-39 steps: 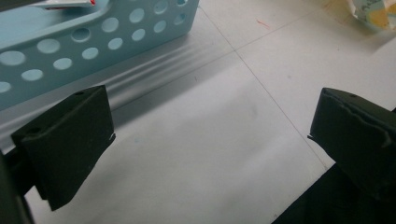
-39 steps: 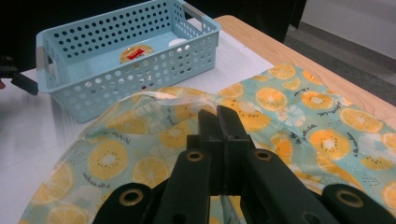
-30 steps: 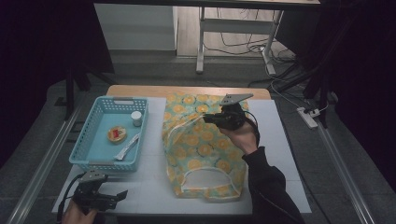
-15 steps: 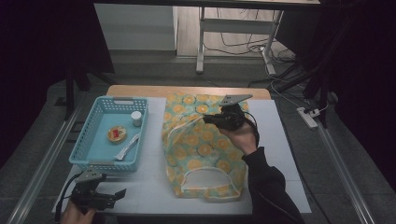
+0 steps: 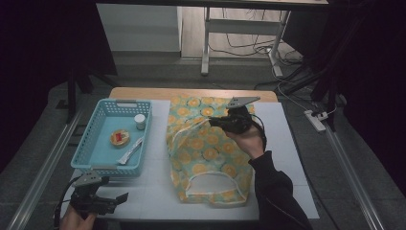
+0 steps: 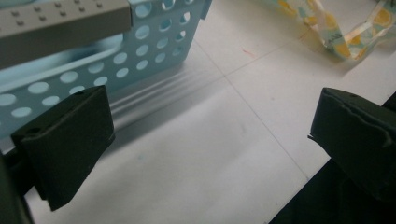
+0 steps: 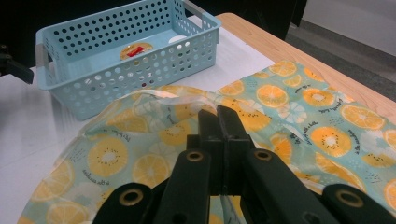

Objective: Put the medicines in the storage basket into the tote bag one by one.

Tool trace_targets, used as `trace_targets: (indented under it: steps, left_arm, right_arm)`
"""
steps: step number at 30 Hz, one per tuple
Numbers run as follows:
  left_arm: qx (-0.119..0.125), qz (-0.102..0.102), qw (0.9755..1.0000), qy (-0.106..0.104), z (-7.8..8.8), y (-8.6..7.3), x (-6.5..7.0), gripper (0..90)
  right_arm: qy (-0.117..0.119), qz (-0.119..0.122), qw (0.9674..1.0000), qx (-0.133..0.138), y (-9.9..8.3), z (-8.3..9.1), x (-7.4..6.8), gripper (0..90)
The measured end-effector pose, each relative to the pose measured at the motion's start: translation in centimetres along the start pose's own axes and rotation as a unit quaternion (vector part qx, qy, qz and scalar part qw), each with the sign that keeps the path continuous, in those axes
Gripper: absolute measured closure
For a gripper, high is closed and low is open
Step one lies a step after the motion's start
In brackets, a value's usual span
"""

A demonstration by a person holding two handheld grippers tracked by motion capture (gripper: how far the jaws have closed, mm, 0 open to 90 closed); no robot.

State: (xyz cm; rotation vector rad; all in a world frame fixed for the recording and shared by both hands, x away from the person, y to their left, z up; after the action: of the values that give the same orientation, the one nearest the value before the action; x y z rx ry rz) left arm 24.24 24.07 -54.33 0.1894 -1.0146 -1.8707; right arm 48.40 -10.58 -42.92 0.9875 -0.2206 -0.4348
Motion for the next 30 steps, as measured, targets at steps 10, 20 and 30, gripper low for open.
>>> trace_targets:
  steps: [10, 20, 30]
  left_arm:
    - [0.009, 0.004, 1.0000, 0.001, 0.8, 0.6, 0.1, 0.0]
    - [0.028, -0.010, 0.9995, -0.012, 1.5, 1.5, 0.0, 0.0]
    - [0.026, -0.013, 0.9996, 0.002, 1.7, 2.3, -0.4, 0.0]
  right_arm:
    - [-0.001, 0.001, 1.0000, 0.001, 0.1, 0.1, 0.0, 90.0]
    - [-0.003, 0.001, 1.0000, 0.004, 0.1, 0.1, 0.0, 90.0]
    - [-0.005, 0.002, 1.0000, 0.000, 0.1, 0.0, 0.0, 90.0]
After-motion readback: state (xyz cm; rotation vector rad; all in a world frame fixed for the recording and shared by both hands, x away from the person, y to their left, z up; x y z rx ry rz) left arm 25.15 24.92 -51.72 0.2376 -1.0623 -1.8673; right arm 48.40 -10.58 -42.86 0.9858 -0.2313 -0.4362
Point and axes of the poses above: each handheld gripper's, and its own axes: z roughly backward along the jaws, y roughly out of its top, x roughly to its right, the point moved 5 cm from there along -z, roughly forward along the jaws, and after that the axes turned 4 degrees about -y, right-handed, at the moved point
